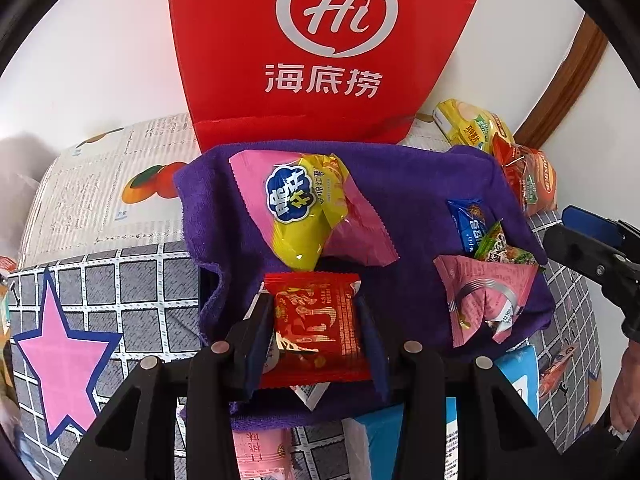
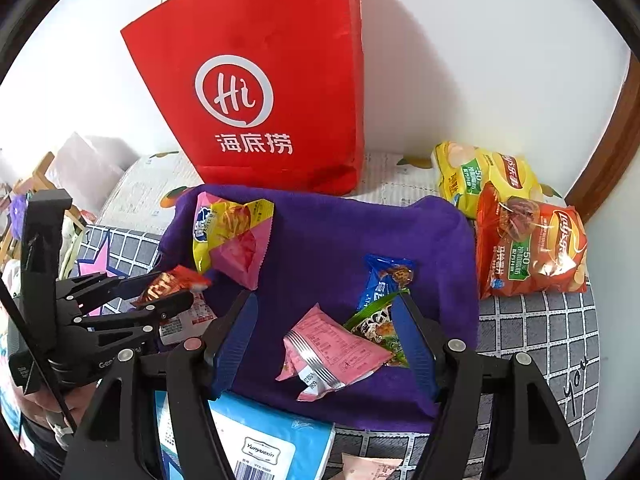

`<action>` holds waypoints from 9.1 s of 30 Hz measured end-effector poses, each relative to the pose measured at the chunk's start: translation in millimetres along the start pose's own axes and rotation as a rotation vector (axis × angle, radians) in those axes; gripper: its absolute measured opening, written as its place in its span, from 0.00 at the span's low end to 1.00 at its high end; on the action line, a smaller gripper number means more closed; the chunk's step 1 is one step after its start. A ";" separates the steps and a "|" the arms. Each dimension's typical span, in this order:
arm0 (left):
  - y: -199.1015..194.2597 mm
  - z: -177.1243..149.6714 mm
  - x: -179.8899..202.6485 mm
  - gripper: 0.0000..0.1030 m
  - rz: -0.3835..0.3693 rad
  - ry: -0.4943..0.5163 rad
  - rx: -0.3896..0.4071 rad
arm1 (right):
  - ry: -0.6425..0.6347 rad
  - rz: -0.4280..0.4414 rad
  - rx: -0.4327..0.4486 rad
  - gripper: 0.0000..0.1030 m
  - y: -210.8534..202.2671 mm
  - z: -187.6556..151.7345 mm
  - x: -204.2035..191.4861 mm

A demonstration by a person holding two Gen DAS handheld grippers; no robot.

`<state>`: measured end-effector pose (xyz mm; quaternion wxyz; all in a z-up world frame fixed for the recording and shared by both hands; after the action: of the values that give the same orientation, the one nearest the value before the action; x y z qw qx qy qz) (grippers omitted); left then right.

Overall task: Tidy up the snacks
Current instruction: 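Open the left tool to drop the red candy packet onto the cloth, then move both tools back toward the packets on the bed cover, then grasp the pink-white stick packet with the right tool while the left tool grasps the pink peach packet, then carry the stick packet and peach packet over the purple cloth with both tools, then open the left tool to drop the pink peach packet onto the cloth, then lower the held stick packet toward the cloth with the right tool, then open the right tool to release the stick packet onto the cloth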

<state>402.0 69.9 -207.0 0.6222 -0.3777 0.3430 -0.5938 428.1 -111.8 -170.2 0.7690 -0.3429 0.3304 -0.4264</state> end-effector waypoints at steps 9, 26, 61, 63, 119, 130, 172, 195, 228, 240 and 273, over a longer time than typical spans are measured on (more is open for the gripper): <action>-6.0 3.5 -3.9 0.49 -0.015 -0.018 0.018 | -0.001 -0.003 0.000 0.67 -0.3 0.3 -0.3; -25.0 7.5 2.1 0.55 -0.039 -0.014 0.083 | -0.022 -0.016 0.000 0.67 -0.8 -0.7 -5.7; -112.3 7.6 1.9 0.63 -0.073 0.017 0.257 | 0.239 -0.161 0.035 0.44 -75.3 -122.8 51.6; -118.4 5.8 1.4 0.63 -0.068 0.015 0.264 | 0.274 -0.156 0.009 0.44 -76.5 -143.0 56.6; -37.0 -127.7 -37.9 0.43 -0.026 0.022 0.072 | 0.332 -0.100 0.095 0.21 -50.2 -182.0 86.8; -106.6 -110.1 -29.7 0.43 -0.071 0.032 0.188 | 0.241 -0.083 0.183 0.21 -101.2 -149.2 47.0; -74.4 29.6 -17.7 0.43 -0.052 -0.018 0.253 | 0.098 0.017 0.174 0.21 -4.9 35.2 3.9; -56.8 20.5 -3.1 0.43 -0.036 0.014 0.195 | 0.091 -0.087 0.026 0.21 26.4 16.5 32.0; -14.9 8.3 8.1 0.44 -0.017 0.039 0.062 | 0.074 -0.136 -0.107 0.28 52.8 0.1 38.6; 3.3 8.4 10.6 0.46 0.004 0.045 0.029 | 0.051 -0.136 -0.107 0.50 50.7 1.3 37.1; -41.9 16.4 2.1 0.56 -0.092 -0.006 0.104 | 0.084 -0.070 0.168 0.58 -28.7 21.5 21.9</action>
<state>396.3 68.4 -162.3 0.6141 -0.3621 0.2922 -0.6374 442.2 -137.4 -140.0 0.7652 -0.2704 0.3131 -0.4933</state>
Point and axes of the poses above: each gripper's, at about its wrist camera, not at the fingertips, and y roughly the way its jaws point, x to its right, z to its top, the point moved 7 cm from there along y, roughly the way its jaws point, and after that the axes turned 7 degrees about z, right-handed, at the moved point
